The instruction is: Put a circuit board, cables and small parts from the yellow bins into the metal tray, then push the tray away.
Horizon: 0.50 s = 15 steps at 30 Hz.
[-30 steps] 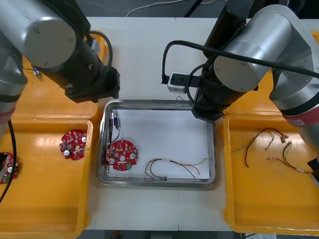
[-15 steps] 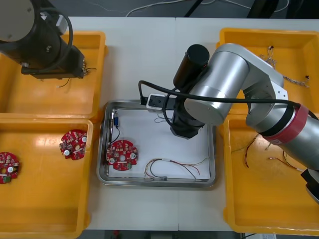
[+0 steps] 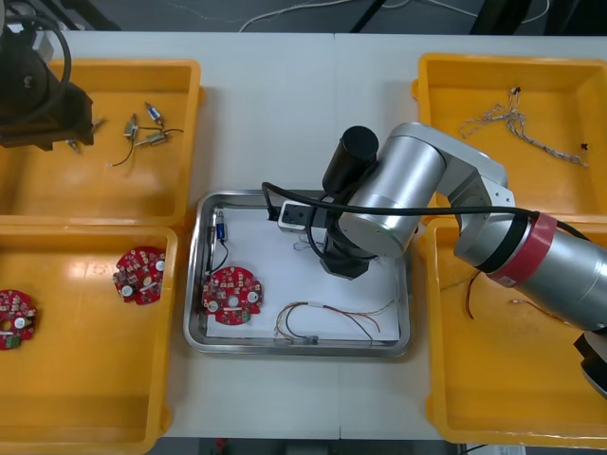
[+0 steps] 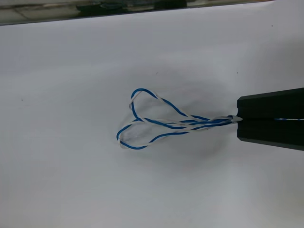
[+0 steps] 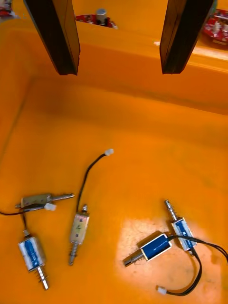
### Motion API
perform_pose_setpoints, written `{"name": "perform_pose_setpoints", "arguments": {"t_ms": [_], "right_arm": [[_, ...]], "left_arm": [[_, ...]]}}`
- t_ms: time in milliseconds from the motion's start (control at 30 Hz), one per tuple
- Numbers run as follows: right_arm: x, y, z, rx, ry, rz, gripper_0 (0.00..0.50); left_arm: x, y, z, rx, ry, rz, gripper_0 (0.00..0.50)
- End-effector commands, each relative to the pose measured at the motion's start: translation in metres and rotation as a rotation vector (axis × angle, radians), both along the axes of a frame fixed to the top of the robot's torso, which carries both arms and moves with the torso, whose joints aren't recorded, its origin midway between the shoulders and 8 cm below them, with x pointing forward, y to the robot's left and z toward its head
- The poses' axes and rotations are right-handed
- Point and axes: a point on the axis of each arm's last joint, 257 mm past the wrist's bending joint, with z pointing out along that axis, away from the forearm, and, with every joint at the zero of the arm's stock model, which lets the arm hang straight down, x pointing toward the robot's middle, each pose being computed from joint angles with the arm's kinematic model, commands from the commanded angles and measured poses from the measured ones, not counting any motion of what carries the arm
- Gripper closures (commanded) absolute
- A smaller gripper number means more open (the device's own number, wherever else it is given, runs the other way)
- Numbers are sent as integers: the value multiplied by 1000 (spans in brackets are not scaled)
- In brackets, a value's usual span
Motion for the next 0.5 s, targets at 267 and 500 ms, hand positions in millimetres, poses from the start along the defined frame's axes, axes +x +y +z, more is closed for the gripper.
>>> {"name": "perform_pose_setpoints", "arguments": {"t_ms": [267, 500], "right_arm": [[-1, 16, 9, 13, -38, 36, 0], [3, 13, 26, 33, -42, 17, 0]], "left_arm": [[31, 57, 25, 48, -137, 36, 7], [38, 64, 35, 51, -180, 5, 6]]}}
